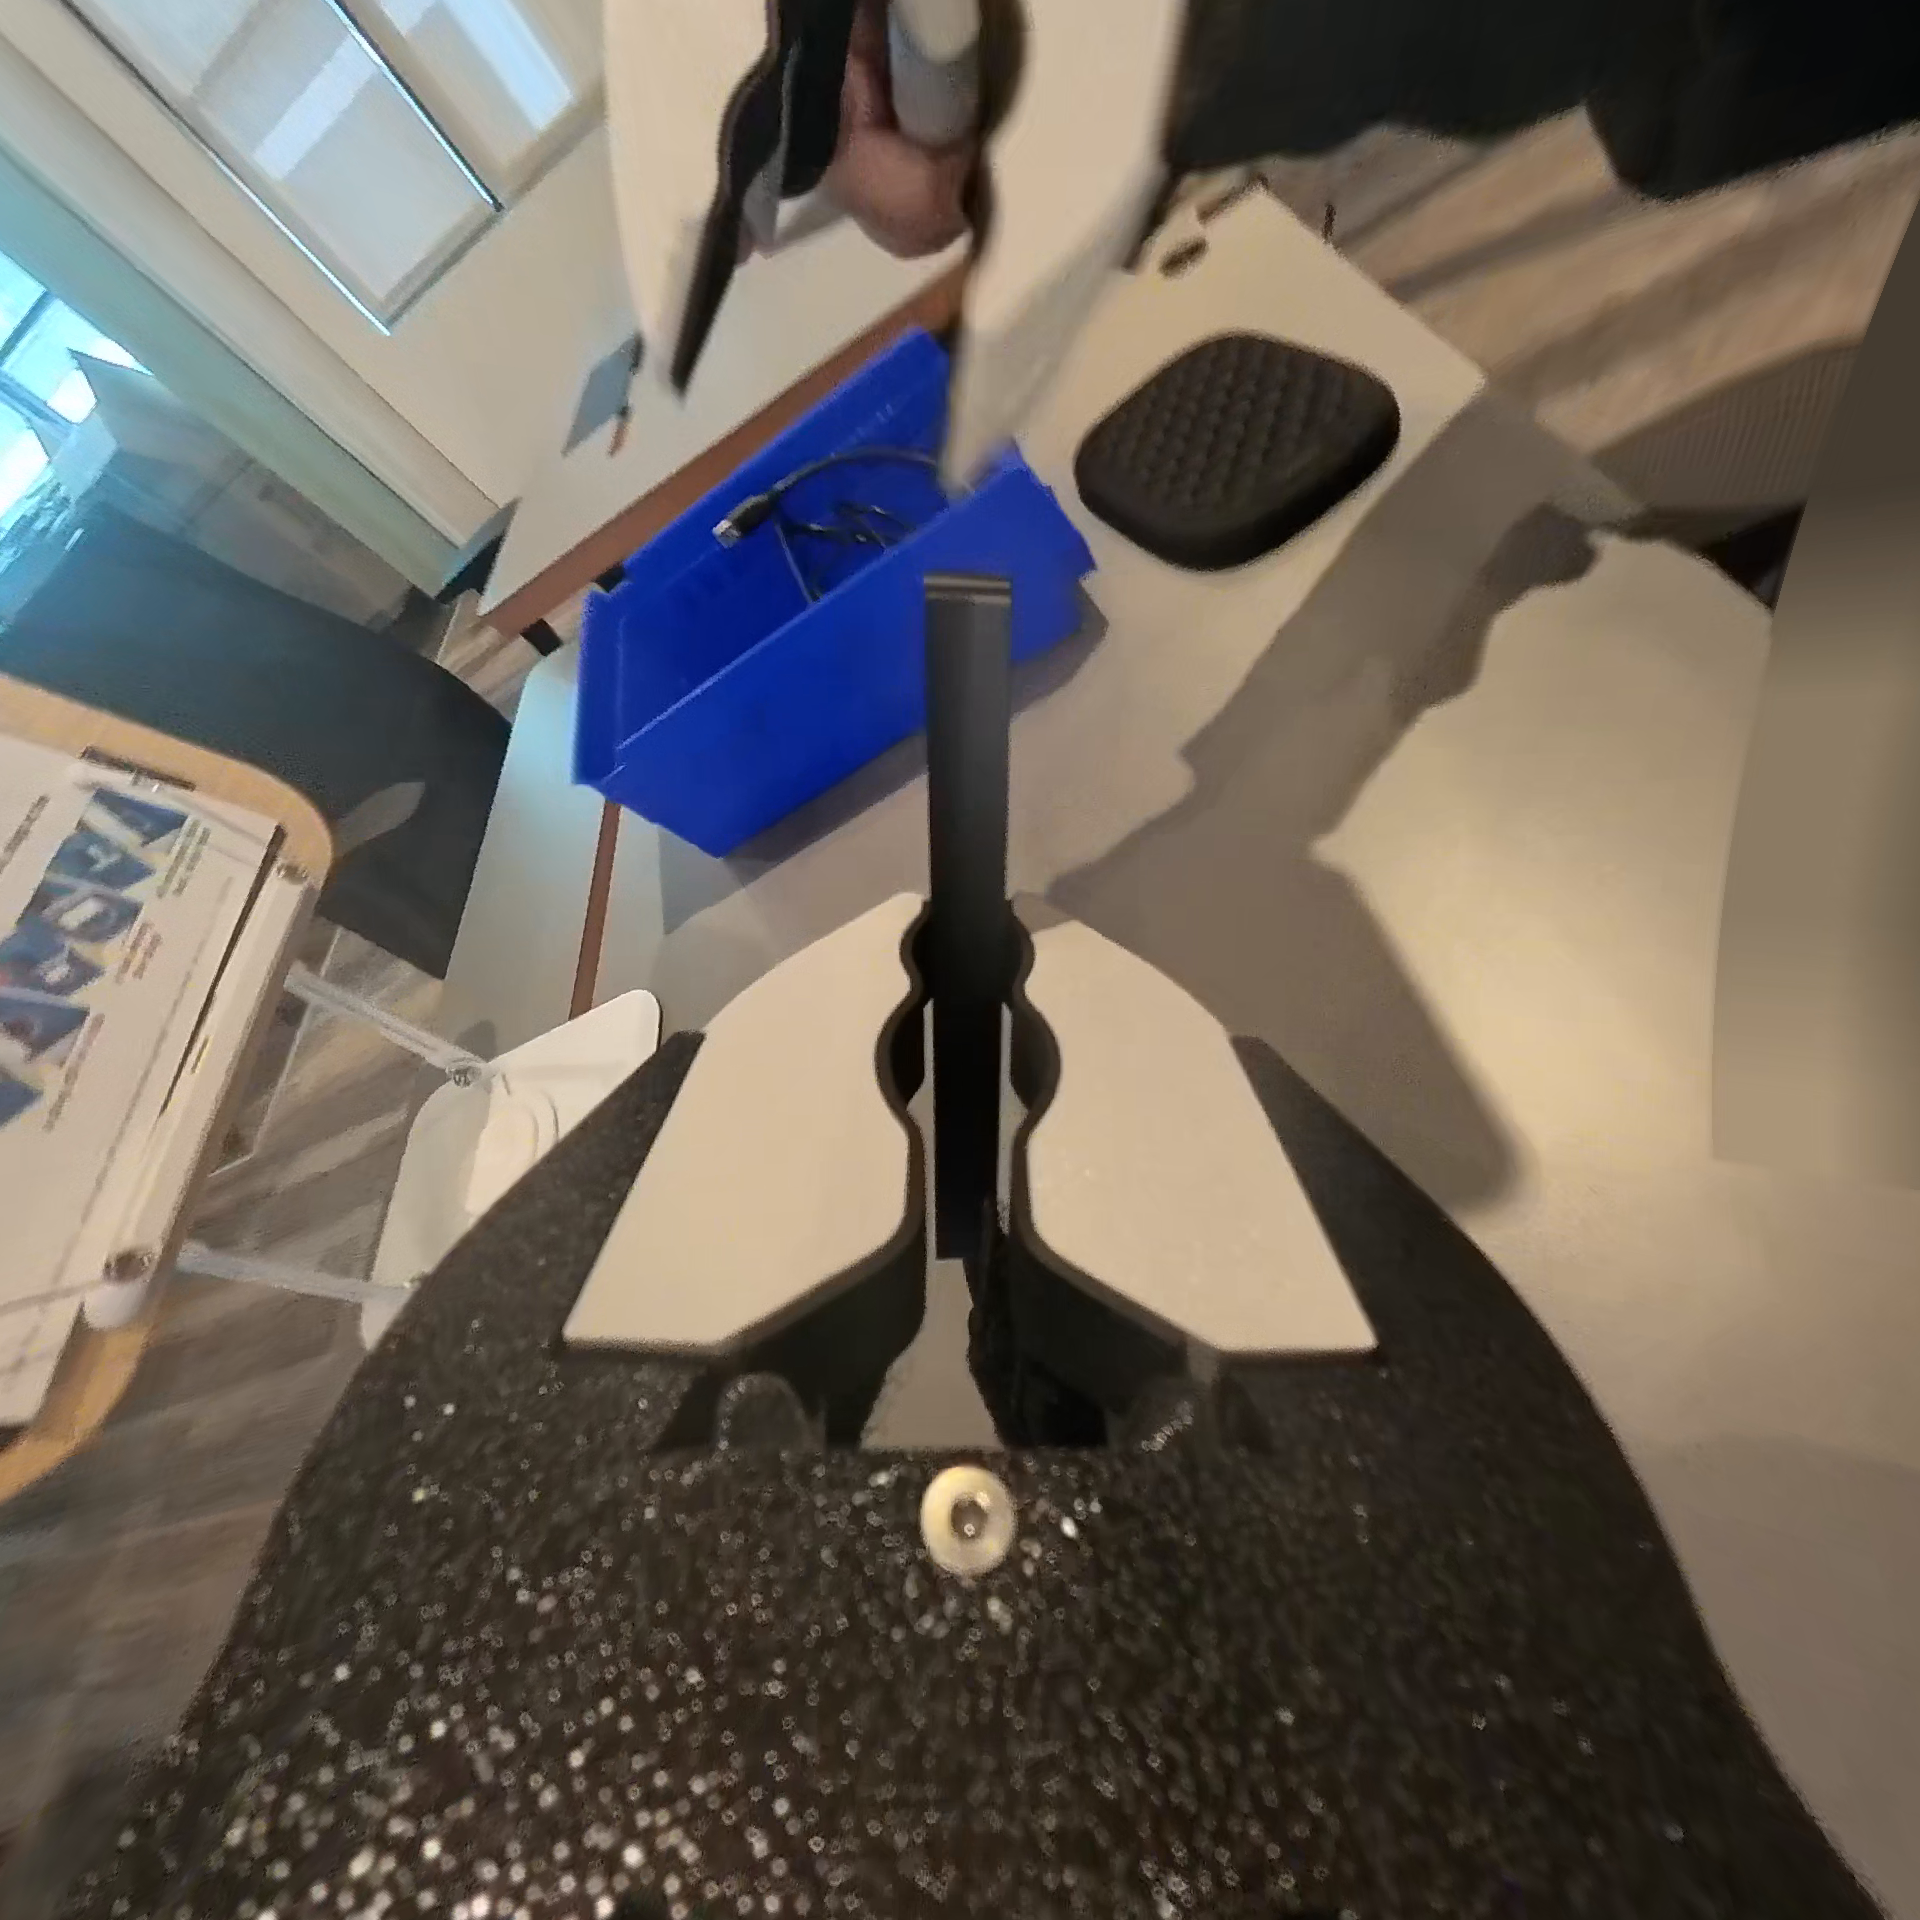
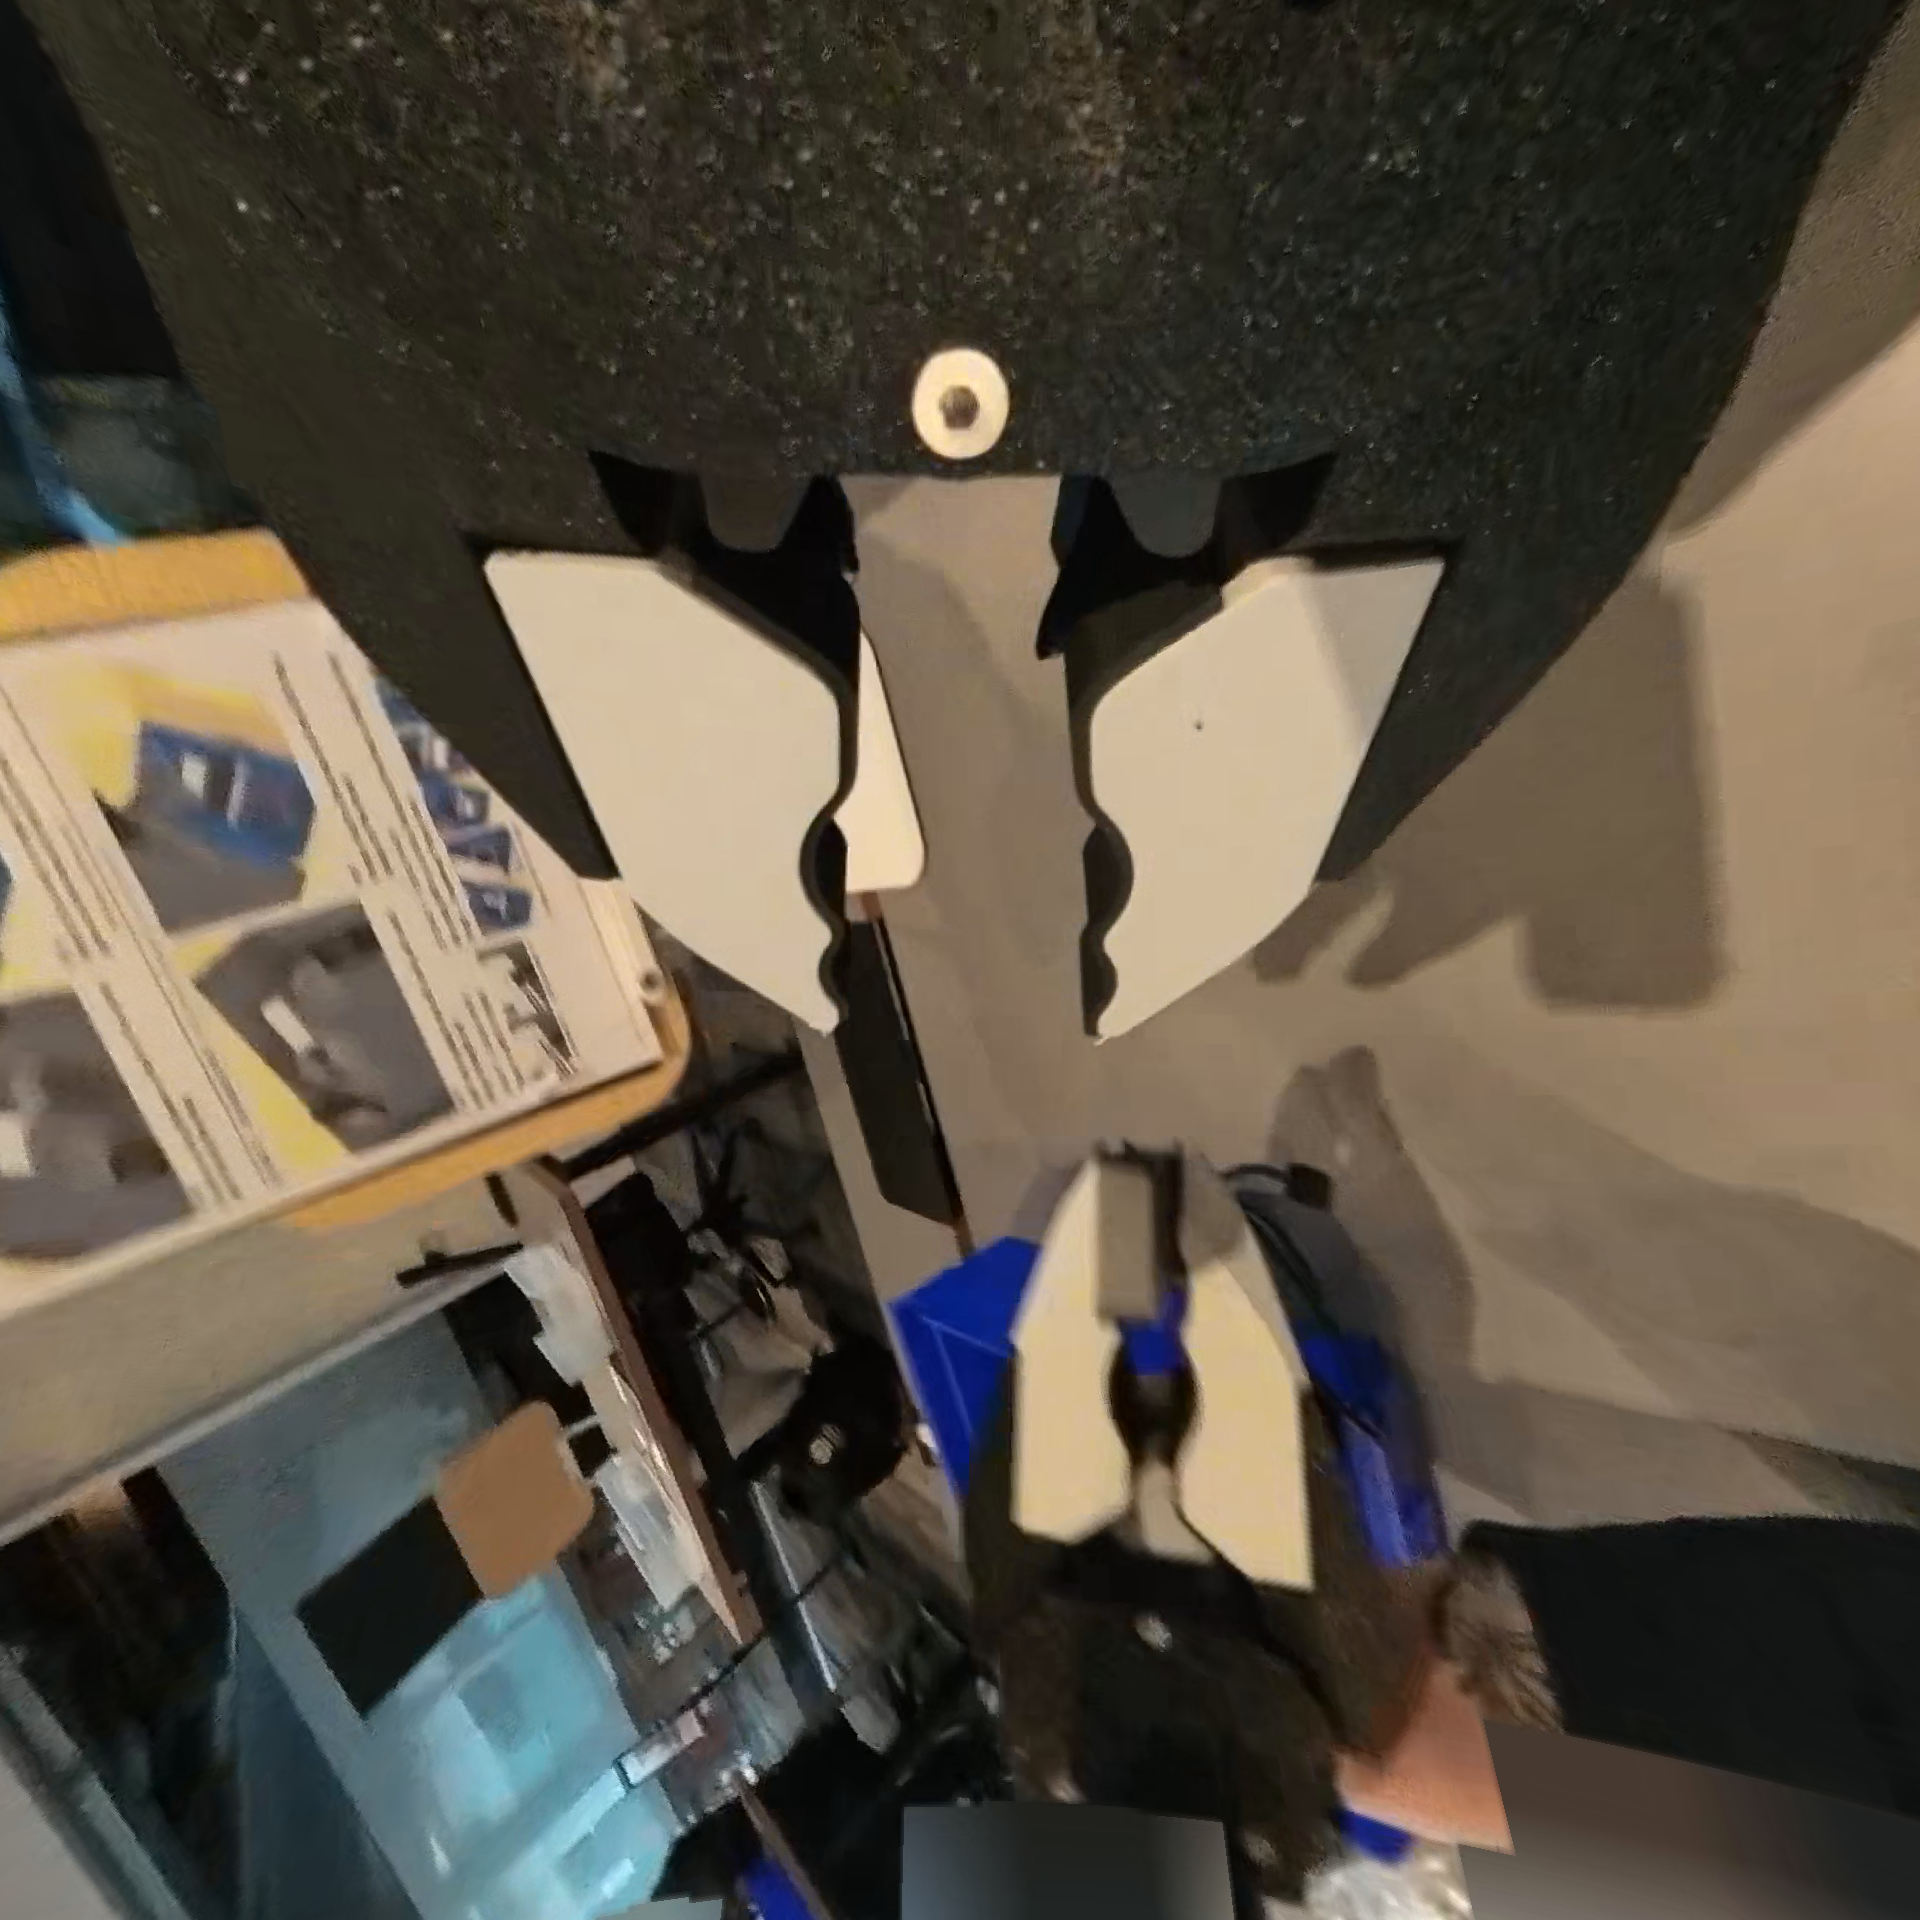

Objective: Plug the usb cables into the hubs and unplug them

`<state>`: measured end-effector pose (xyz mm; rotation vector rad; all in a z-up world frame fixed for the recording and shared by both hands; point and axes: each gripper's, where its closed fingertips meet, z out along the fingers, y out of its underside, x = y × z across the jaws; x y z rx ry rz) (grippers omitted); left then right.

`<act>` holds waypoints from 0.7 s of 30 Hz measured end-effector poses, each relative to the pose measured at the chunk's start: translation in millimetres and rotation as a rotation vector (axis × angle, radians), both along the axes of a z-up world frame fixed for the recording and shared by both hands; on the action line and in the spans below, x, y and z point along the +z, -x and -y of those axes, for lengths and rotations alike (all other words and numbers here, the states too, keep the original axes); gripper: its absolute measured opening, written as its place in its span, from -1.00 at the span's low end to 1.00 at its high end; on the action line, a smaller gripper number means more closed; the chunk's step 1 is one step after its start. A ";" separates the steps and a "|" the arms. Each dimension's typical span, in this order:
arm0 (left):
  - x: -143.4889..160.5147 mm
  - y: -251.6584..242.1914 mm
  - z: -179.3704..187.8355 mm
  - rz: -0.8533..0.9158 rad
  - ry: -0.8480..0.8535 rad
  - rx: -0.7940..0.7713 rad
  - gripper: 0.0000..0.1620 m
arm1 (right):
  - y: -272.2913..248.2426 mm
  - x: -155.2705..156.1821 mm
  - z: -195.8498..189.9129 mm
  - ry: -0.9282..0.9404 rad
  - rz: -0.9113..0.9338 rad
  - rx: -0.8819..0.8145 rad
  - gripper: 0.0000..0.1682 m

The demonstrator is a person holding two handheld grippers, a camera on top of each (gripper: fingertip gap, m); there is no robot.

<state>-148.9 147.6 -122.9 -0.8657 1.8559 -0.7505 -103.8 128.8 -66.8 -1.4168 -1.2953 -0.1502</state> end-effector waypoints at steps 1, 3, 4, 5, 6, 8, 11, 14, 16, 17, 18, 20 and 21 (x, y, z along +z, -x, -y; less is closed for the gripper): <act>-2.4 -2.6 3.6 -0.017 -0.021 -0.003 -0.87 | 12.6 -5.2 2.8 -0.004 0.030 0.014 -0.50; -10.6 -6.2 3.9 -0.069 -0.078 0.021 -0.87 | 24.7 -16.6 5.6 -0.022 0.110 0.013 -0.62; -15.2 -6.7 1.6 -0.096 -0.109 0.039 -0.87 | 27.7 -20.8 6.9 -0.028 0.130 0.011 -0.69; -18.7 -6.9 1.8 -0.114 -0.125 0.039 -0.87 | 31.1 -24.9 9.8 -0.016 0.130 0.019 -0.75; -20.5 -7.8 3.3 -0.121 -0.126 0.033 -0.87 | 33.5 -27.5 12.7 -0.002 0.120 0.027 -0.79; -23.0 -10.8 4.9 -0.128 -0.122 0.026 -0.87 | 30.3 -27.0 12.6 0.001 0.111 -0.005 -0.74; -26.9 -14.7 7.2 -0.140 -0.127 0.017 -0.87 | 24.3 -28.3 12.7 0.047 0.096 -0.032 -0.63; -29.1 -16.7 7.8 -0.153 -0.149 0.024 -0.87 | 20.1 -30.7 12.9 0.083 0.097 -0.040 -0.58; -30.7 -17.8 6.8 -0.164 -0.161 0.037 -0.87 | 18.1 -33.8 13.5 0.101 0.119 -0.048 -0.56; -31.6 -18.1 6.4 -0.169 -0.165 0.040 -0.87 | 18.7 -36.3 15.0 0.119 0.124 -0.043 -0.55; -32.7 -18.3 7.0 -0.173 -0.167 0.038 -0.87 | 20.7 -38.7 16.6 0.140 0.119 -0.034 -0.53; -33.7 -19.4 9.2 -0.177 -0.170 0.029 -0.87 | 25.0 -43.8 18.2 0.160 0.109 -0.021 -0.52; -34.3 -20.2 11.0 -0.179 -0.174 0.023 -0.87 | 26.0 -46.1 17.5 0.152 0.116 -0.023 -0.54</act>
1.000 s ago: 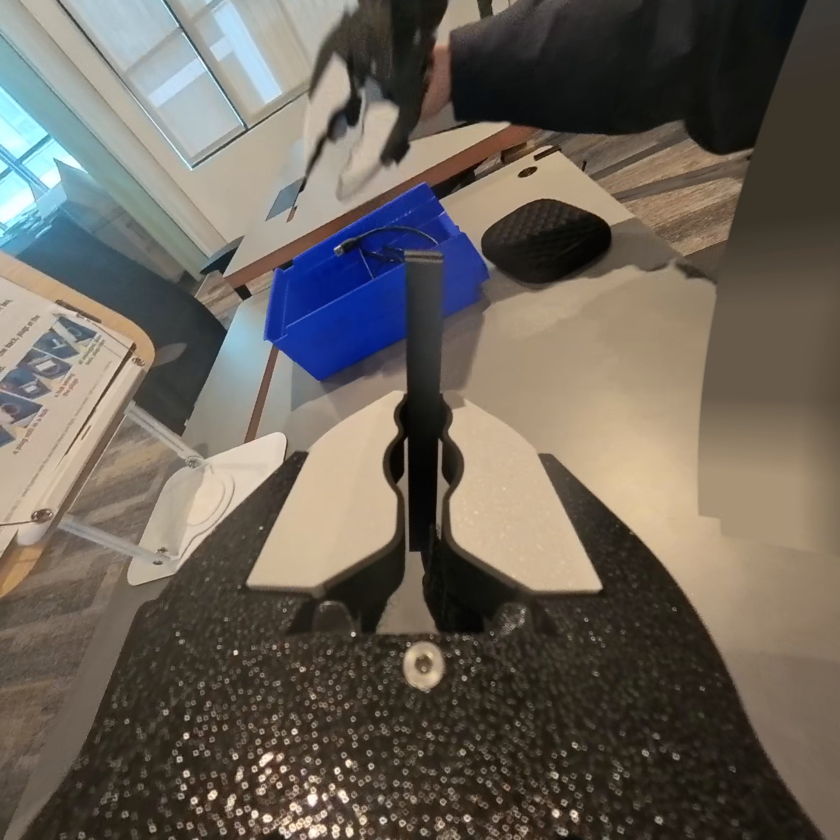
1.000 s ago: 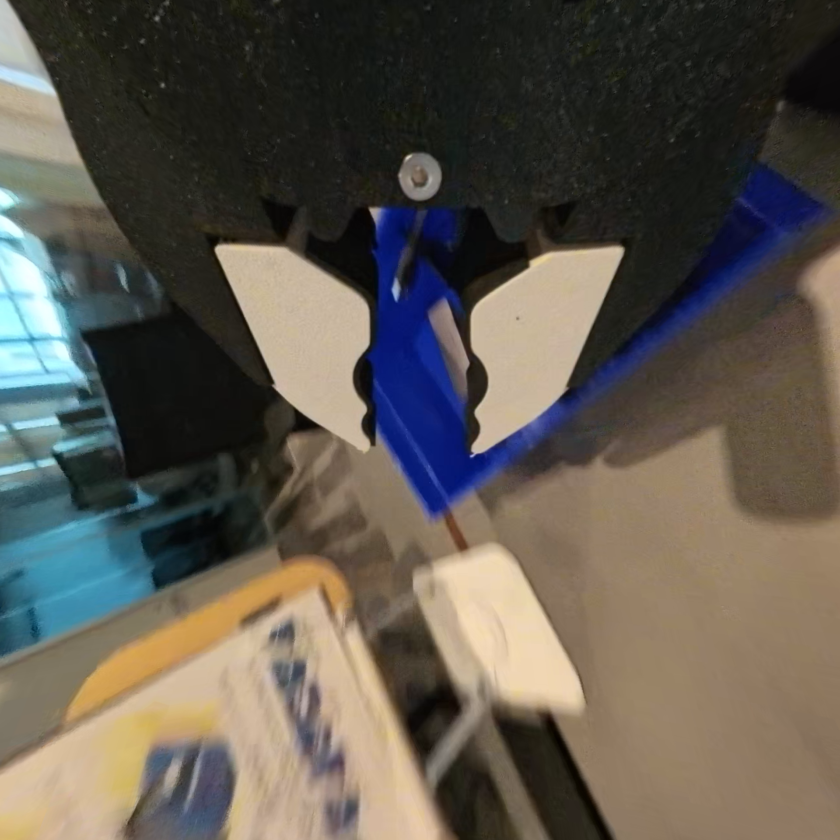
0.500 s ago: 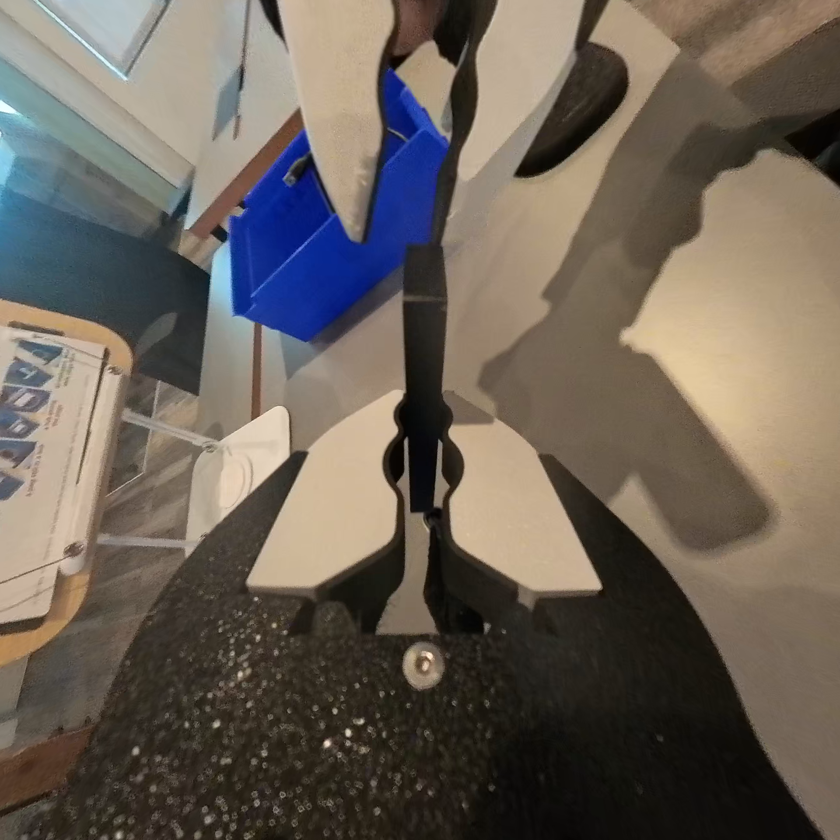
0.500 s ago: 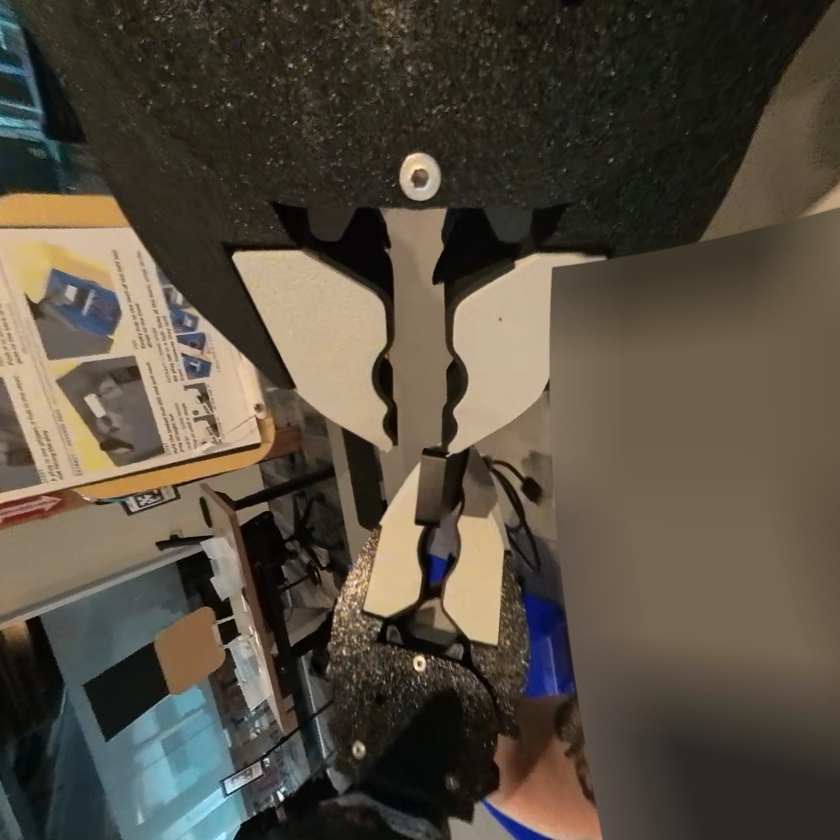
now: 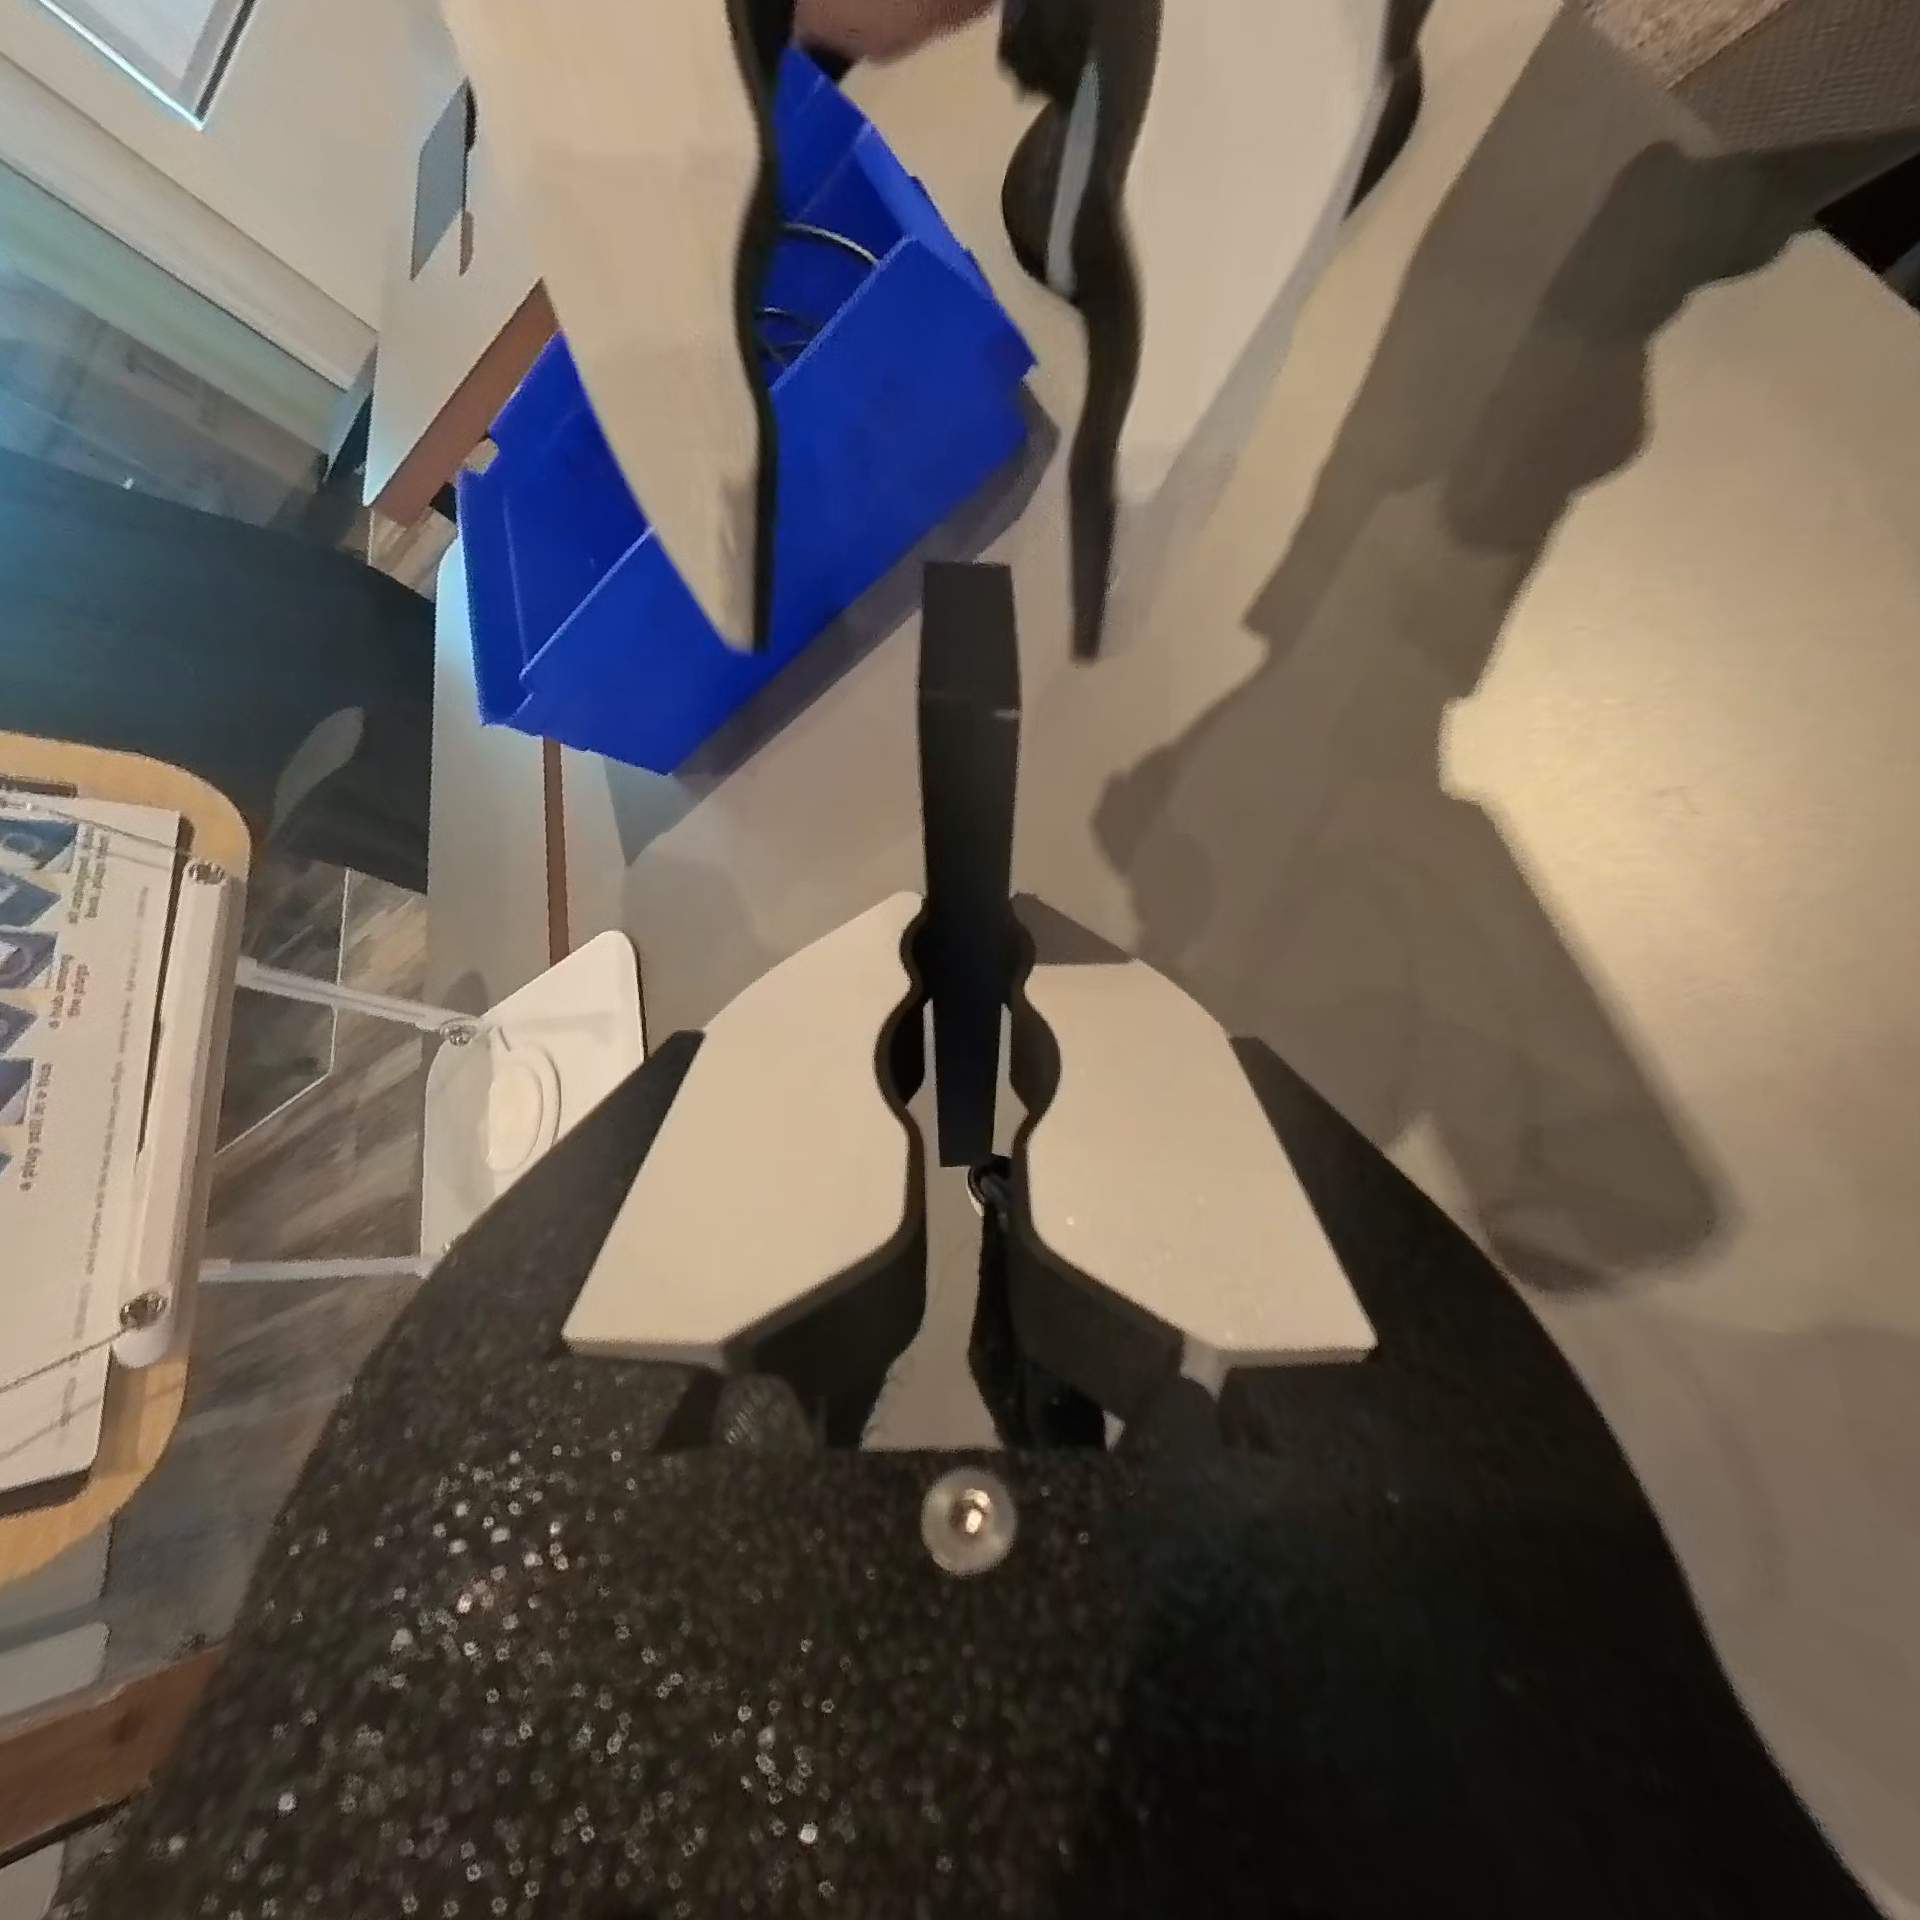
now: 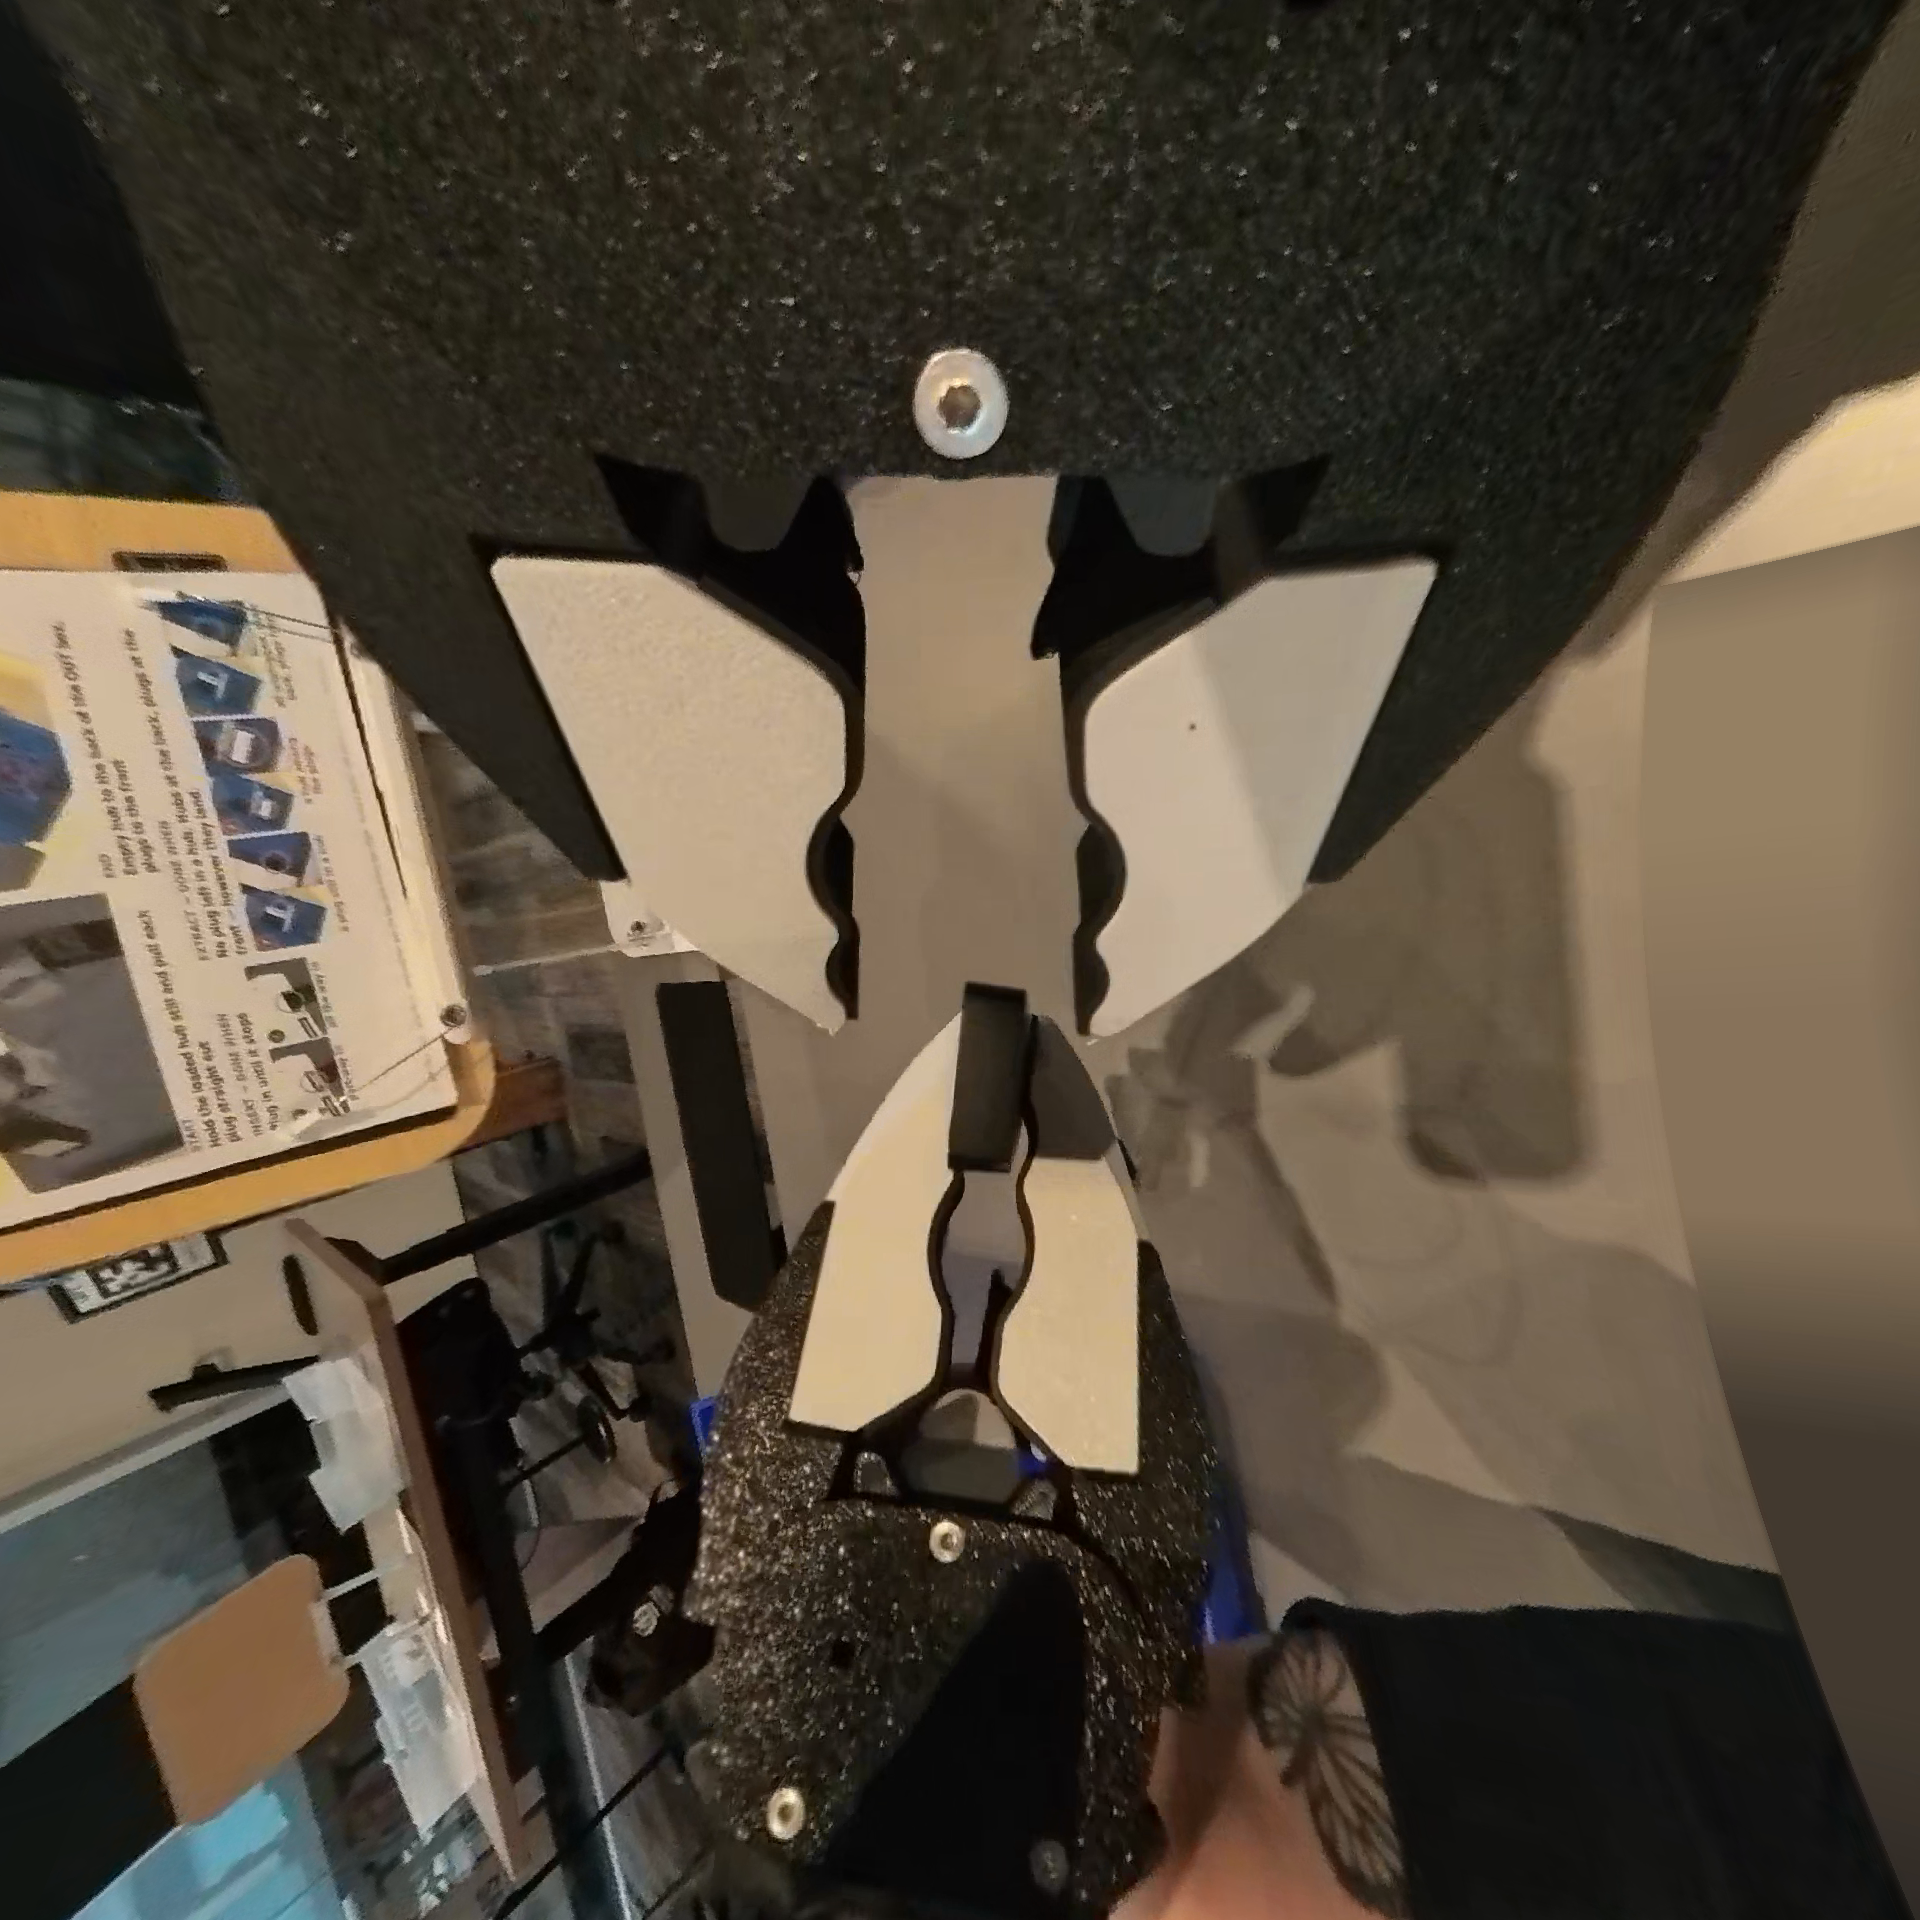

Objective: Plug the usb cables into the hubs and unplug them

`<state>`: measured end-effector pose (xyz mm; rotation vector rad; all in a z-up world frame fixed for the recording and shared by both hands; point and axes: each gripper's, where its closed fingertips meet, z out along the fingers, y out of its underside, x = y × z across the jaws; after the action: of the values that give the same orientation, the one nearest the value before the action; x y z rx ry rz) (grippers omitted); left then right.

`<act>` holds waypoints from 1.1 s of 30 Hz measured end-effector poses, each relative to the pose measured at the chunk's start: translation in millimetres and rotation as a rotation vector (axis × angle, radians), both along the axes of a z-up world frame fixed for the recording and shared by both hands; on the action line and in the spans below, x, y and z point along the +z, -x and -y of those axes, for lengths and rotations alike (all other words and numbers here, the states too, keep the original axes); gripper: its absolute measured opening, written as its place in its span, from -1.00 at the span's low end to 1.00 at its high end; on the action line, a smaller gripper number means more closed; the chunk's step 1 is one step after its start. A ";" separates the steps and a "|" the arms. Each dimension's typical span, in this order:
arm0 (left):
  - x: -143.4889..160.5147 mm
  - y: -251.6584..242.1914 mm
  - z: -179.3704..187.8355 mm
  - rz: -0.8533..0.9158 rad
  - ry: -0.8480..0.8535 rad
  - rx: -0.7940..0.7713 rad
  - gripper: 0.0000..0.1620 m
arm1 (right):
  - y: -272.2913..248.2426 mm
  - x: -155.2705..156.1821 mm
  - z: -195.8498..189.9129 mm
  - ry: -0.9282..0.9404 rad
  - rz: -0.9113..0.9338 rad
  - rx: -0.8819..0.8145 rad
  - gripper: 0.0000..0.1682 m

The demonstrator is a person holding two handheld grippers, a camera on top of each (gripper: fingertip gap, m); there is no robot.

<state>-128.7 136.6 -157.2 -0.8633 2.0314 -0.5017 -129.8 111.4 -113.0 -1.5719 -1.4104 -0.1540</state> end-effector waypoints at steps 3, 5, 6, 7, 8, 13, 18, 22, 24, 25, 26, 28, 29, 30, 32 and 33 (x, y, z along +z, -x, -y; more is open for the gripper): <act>-1.8 -2.6 5.6 -0.011 -0.018 -0.014 -0.87 | 2.7 -4.8 -1.5 -0.037 0.027 0.002 -0.67; -2.9 -3.6 6.2 -0.017 -0.033 -0.010 -0.86 | 6.4 -8.4 1.6 -0.030 0.026 0.023 -0.80; -3.4 -3.7 6.0 -0.018 -0.038 -0.010 -0.86 | 7.4 -10.0 2.9 -0.028 0.025 0.029 -0.84; -3.5 -4.3 5.9 -0.013 -0.039 -0.010 -0.86 | 6.8 -10.4 2.9 -0.032 0.026 0.026 -0.84; -2.9 -5.5 6.0 -0.002 -0.034 -0.007 -0.85 | 6.0 -10.7 3.7 -0.028 0.025 0.026 -0.86; 6.3 -5.2 -6.6 0.048 -0.023 0.079 -0.53 | -20.1 -3.1 2.1 -0.015 0.025 -0.045 -0.87; 29.6 12.4 -40.5 0.136 -0.064 0.242 -0.12 | -82.2 42.3 -4.7 -0.118 -0.017 -0.215 -0.87; 47.7 27.5 -53.0 0.218 -0.030 0.288 -0.07 | -141.4 99.3 -1.9 -0.269 -0.041 -0.370 -0.87; 50.5 33.2 -58.9 0.234 -0.025 0.305 -0.10 | -168.8 124.4 2.6 -0.327 -0.022 -0.439 -0.87; 50.6 35.5 -62.1 0.235 -0.026 0.315 -0.11 | -181.9 135.2 5.0 -0.349 -0.006 -0.473 -0.87; 50.2 37.3 -65.0 0.235 -0.030 0.325 -0.12 | -194.9 144.4 7.0 -0.364 0.009 -0.508 -0.87; 49.4 39.4 -68.8 0.233 -0.031 0.338 -0.12 | -220.3 154.3 8.7 -0.352 0.033 -0.579 -0.87; 49.1 39.6 -69.5 0.234 -0.030 0.340 -0.13 | -232.8 155.8 7.7 -0.335 0.041 -0.613 -0.87; 48.6 39.4 -69.6 0.234 -0.028 0.338 -0.14 | -245.6 154.6 5.1 -0.315 0.054 -0.645 -0.87; 47.1 38.1 -69.1 0.231 -0.024 0.332 -0.16 | -271.0 144.2 -4.8 -0.267 0.087 -0.708 -0.87; 45.9 37.4 -69.2 0.227 -0.024 0.331 -0.16 | -283.2 134.8 -11.4 -0.233 0.111 -0.735 -0.87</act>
<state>-166.1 205.8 -111.3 -1.0537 1.6452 -0.3692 153.4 122.8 21.8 -1.8299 -0.7948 -0.8204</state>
